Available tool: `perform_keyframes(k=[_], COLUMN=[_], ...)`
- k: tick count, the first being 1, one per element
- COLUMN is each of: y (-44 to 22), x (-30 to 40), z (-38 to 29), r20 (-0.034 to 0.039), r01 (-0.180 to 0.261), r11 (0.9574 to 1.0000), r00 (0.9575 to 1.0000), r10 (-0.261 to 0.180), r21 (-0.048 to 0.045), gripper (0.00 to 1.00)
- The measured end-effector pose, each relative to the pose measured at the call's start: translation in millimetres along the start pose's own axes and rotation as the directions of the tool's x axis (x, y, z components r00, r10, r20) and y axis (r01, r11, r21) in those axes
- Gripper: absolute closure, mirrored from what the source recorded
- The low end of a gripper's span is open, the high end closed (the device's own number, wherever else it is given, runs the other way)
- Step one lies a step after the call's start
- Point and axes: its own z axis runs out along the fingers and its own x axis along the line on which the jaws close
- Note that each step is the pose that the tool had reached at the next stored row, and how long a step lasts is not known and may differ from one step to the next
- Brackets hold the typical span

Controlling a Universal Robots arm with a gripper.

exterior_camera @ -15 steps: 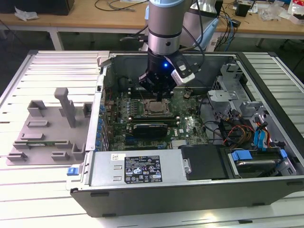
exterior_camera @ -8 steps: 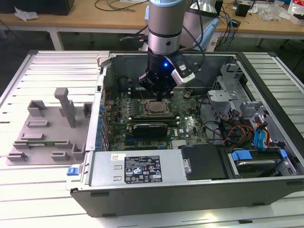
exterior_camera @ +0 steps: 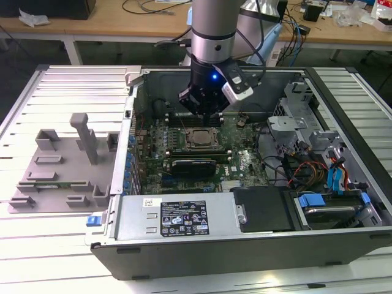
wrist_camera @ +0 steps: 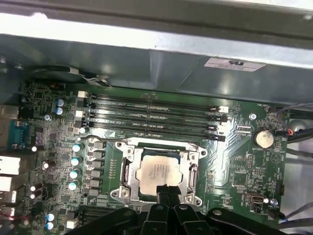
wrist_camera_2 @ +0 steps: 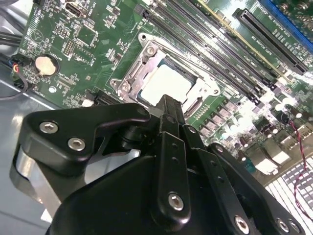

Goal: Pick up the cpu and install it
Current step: 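Install the first cpu locking lever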

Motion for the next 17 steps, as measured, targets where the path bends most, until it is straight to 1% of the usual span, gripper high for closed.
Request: perform_keyframes(k=[2, 6, 7, 10, 11, 12, 14, 15, 17], y=[0.0, 0.1, 0.2, 1.4, 1.7, 2.1, 2.8, 3.4, 3.8], x=[-0.1, 0.2, 1.6, 13.6, 16.7, 21.9, 28.1, 34.2, 38.9], z=[-3.0, -3.4, -3.4, -3.7, -3.8, -3.9, -4.0, -4.2, -4.3], r20=[0.0000, 0.0000, 0.0000, 0.0000, 0.0000, 0.0002, 0.0004, 0.0005, 0.0006], r01=[0.000, 0.000, 0.000, 0.000, 0.000, 0.000, 0.000, 0.000, 0.000], r11=[1.0000, 1.0000, 1.0000, 1.0000, 1.0000, 1.0000, 1.0000, 1.0000, 1.0000], r00=[1.0000, 1.0000, 1.0000, 1.0000, 1.0000, 1.0000, 1.0000, 1.0000, 1.0000], r10=[0.000, 0.000, 0.000, 0.000, 0.000, 0.000, 0.000, 0.000, 0.000], r21=[0.0000, 0.0000, 0.0001, 0.0000, -0.0001, 0.0000, -0.0001, 0.0000, 0.0000], gripper=[0.89, 0.89, 0.89, 0.89, 0.89, 0.89, 0.89, 0.89, 0.89])
